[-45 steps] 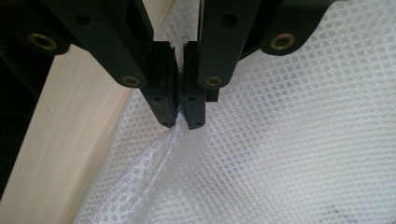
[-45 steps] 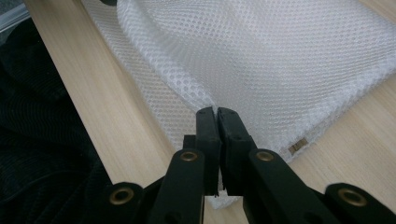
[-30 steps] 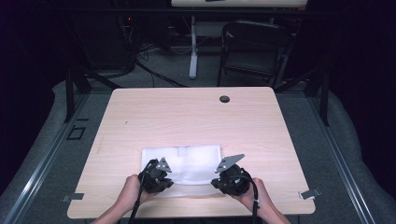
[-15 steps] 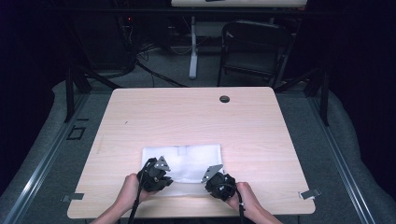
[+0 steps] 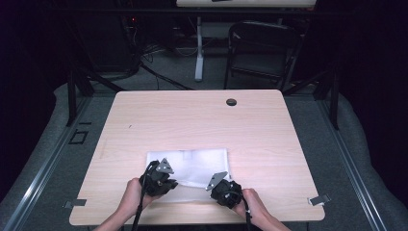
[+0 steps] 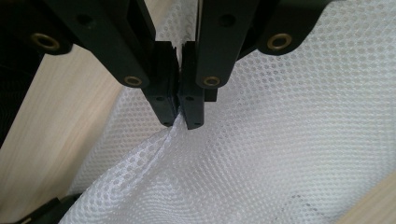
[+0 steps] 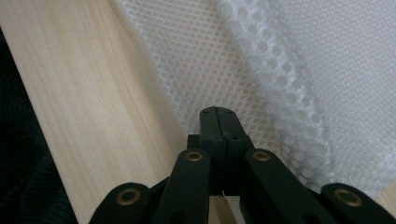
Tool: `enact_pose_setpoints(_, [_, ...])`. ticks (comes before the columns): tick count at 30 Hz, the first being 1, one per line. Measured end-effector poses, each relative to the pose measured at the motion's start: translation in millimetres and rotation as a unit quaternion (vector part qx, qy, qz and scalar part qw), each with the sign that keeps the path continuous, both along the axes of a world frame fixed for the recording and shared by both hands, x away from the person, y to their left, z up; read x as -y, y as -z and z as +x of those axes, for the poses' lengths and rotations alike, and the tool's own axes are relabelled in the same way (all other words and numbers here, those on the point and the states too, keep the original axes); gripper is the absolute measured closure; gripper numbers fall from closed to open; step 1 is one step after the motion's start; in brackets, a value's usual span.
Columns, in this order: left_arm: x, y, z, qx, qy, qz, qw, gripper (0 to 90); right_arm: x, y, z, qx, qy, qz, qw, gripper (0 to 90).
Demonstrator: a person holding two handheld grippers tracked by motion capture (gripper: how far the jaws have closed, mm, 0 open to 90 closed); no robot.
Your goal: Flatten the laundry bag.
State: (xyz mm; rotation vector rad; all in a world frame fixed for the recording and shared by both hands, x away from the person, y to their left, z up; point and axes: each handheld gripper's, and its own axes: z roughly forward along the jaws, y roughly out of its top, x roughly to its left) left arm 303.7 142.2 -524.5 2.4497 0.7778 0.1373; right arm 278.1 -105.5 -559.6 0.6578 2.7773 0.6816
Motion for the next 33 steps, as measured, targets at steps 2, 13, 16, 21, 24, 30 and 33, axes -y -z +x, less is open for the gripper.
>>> enact_pose_setpoints(2, [-0.8,-3.1,1.8,-0.001,-0.006,-0.005,1.0000,87.8,0.2,0.3,-0.1,-0.002,-0.001,0.003,1.0000,90.0])
enact_pose_setpoints(13, [-6.8,-19.6,3.7,0.019,-0.038,-0.037,0.9984,87.9,0.6,0.3,0.2,-0.003,-0.009,0.002,1.0000,90.0])
enact_pose_setpoints(16, [-8.6,-26.8,4.0,0.033,-0.045,-0.042,0.9976,87.9,2.7,0.3,2.5,-0.015,-0.005,0.011,0.9998,90.0])
enact_pose_setpoints(21, [-18.2,-33.5,7.4,0.035,-0.067,-0.054,0.9957,87.9,3.8,0.0,3.9,-0.018,-0.008,0.010,0.9997,90.0])
enact_pose_setpoints(24, [-21.7,-37.2,9.5,0.039,-0.080,-0.064,0.9940,88.0,5.0,-0.3,4.7,-0.025,-0.007,0.010,0.9996,90.0])
enact_pose_setpoints(30, [-22.5,-45.5,16.4,0.049,-0.086,-0.068,0.9927,88.0,4.3,-0.7,4.3,-0.020,-0.010,0.004,0.9997,90.0])
enact_pose_setpoints(33, [-21.5,-49.5,21.5,0.055,-0.090,-0.070,0.9919,88.0,5.1,-1.0,4.9,-0.026,-0.008,0.005,0.9996,90.0])
